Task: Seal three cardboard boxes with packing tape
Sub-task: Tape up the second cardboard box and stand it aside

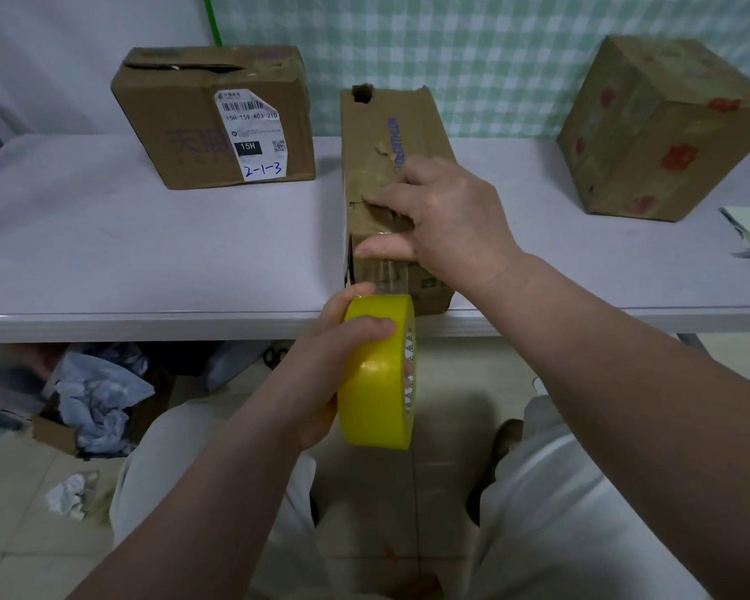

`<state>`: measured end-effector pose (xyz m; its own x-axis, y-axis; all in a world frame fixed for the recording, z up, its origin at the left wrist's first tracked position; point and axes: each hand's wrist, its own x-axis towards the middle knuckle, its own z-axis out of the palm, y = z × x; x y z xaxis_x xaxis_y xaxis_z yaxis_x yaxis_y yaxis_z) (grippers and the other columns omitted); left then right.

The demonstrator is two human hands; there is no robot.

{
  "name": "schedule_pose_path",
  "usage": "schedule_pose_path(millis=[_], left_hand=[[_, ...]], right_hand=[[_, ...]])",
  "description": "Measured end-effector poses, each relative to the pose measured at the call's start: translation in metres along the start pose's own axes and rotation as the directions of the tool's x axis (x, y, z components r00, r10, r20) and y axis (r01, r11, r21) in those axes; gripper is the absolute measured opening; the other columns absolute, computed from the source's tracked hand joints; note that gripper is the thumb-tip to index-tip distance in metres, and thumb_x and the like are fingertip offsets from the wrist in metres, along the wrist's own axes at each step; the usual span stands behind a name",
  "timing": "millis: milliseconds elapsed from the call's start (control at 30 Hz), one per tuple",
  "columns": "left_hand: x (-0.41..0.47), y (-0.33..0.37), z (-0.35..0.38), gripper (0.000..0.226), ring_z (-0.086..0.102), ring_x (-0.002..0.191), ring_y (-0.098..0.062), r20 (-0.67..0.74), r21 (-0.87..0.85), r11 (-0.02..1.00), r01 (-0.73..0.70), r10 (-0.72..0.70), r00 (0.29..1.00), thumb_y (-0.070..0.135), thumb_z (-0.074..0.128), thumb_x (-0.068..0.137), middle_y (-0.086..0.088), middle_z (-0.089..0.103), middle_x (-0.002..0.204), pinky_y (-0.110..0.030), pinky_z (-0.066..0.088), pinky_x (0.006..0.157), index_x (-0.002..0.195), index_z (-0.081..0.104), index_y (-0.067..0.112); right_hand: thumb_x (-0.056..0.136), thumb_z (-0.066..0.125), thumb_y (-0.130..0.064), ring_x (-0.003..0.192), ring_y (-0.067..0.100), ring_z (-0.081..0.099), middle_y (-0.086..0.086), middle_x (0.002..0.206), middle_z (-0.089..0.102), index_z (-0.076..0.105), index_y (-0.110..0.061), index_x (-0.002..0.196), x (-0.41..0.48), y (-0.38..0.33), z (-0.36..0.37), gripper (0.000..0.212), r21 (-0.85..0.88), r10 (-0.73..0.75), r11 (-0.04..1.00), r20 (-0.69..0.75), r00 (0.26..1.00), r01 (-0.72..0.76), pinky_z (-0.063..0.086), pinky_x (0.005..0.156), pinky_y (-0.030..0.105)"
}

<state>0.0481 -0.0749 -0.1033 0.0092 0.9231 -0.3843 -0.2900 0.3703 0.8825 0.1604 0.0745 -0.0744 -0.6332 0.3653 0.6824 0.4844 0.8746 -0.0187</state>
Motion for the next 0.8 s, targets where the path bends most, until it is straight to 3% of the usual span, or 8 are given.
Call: schedule_pose_path(millis=[167, 267, 400, 500, 600, 700, 800], left_hand=[[-0.003, -0.002, 0.005, 0.038, 0.067, 0.065, -0.022, -0.083, -0.034, 0.997, 0.071, -0.074, 0.994, 0.017, 0.069, 0.078, -0.011, 0.064, 0.085, -0.034, 0.055, 0.06, 0.114, 0.056, 0.014], [-0.001, 0.0, 0.007, 0.034, 0.066, 0.07, -0.025, -0.165, -0.035, 0.996, 0.087, -0.091, 0.982, 0.02, 0.063, 0.086, -0.011, 0.064, 0.094, -0.036, 0.055, 0.064, 0.119, 0.054, 0.019], [-0.001, 0.006, 0.006, 0.032, 0.063, 0.097, -0.037, -0.232, 0.054, 0.996, 0.073, -0.058, 0.971, 0.023, 0.065, 0.087, -0.019, 0.061, 0.114, -0.05, 0.052, 0.083, 0.117, 0.057, 0.02], [-0.002, 0.012, 0.008, 0.022, 0.062, 0.089, -0.032, -0.258, 0.098, 0.994, 0.05, -0.023, 0.966, 0.019, 0.063, 0.088, -0.018, 0.062, 0.106, -0.043, 0.054, 0.076, 0.109, 0.062, 0.017], [0.0, 0.016, 0.013, 0.018, 0.061, 0.082, -0.026, -0.268, 0.109, 0.994, 0.018, 0.012, 0.963, 0.015, 0.062, 0.089, -0.011, 0.062, 0.097, -0.036, 0.053, 0.071, 0.107, 0.063, 0.015], [0.003, 0.017, 0.017, 0.021, 0.062, 0.088, -0.026, -0.27, 0.13, 0.991, 0.002, 0.033, 0.962, 0.016, 0.061, 0.09, -0.009, 0.062, 0.103, -0.038, 0.052, 0.077, 0.111, 0.061, 0.016], [0.004, 0.018, 0.021, 0.018, 0.062, 0.082, -0.023, -0.271, 0.169, 0.986, -0.007, 0.053, 0.961, 0.02, 0.061, 0.09, -0.006, 0.061, 0.097, -0.035, 0.052, 0.071, 0.108, 0.057, 0.017]], right_hand=[[0.068, 0.051, -0.069, 0.062, 0.028, 0.06, 0.007, 0.075, 0.061, 0.075, -0.013, 0.089, -0.001, -0.002, 0.002, 0.064, -0.03, 0.005, 1.0, -0.001, 1.0, -0.005, 0.04, 0.05, 0.025], [0.066, 0.057, -0.067, 0.062, 0.029, 0.06, 0.009, 0.075, 0.059, 0.074, -0.011, 0.089, 0.002, -0.001, 0.003, 0.063, -0.041, 0.028, 0.999, 0.016, 0.999, -0.027, 0.041, 0.05, 0.026], [0.064, 0.075, -0.056, 0.072, 0.033, 0.06, 0.013, 0.085, 0.06, 0.071, -0.007, 0.099, 0.004, -0.003, -0.001, 0.06, -0.046, 0.052, 0.998, 0.089, 0.995, -0.048, 0.046, 0.055, 0.034], [0.071, 0.073, -0.055, 0.084, 0.033, 0.058, 0.013, 0.096, 0.059, 0.067, -0.007, 0.108, 0.003, -0.006, -0.004, 0.061, -0.077, 0.085, 0.994, 0.17, 0.982, -0.072, 0.049, 0.063, 0.039], [0.08, 0.062, -0.055, 0.085, 0.029, 0.057, 0.01, 0.091, 0.064, 0.072, -0.009, 0.101, -0.003, -0.006, -0.007, 0.052, 0.041, 0.173, 0.984, -0.018, 0.985, -0.172, 0.045, 0.069, 0.031], [0.096, 0.044, -0.035, 0.092, 0.026, 0.055, 0.008, 0.096, 0.067, 0.071, -0.011, 0.103, -0.022, 0.007, -0.011, 0.037, 0.175, 0.457, 0.889, -0.275, 0.846, -0.423, 0.033, 0.08, 0.023], [0.098, 0.037, -0.023, 0.094, 0.026, 0.056, 0.011, 0.1, 0.064, 0.068, -0.009, 0.106, -0.056, 0.023, -0.011, 0.035, 0.185, 0.732, 0.678, -0.258, 0.631, -0.711, 0.036, 0.075, 0.027]])
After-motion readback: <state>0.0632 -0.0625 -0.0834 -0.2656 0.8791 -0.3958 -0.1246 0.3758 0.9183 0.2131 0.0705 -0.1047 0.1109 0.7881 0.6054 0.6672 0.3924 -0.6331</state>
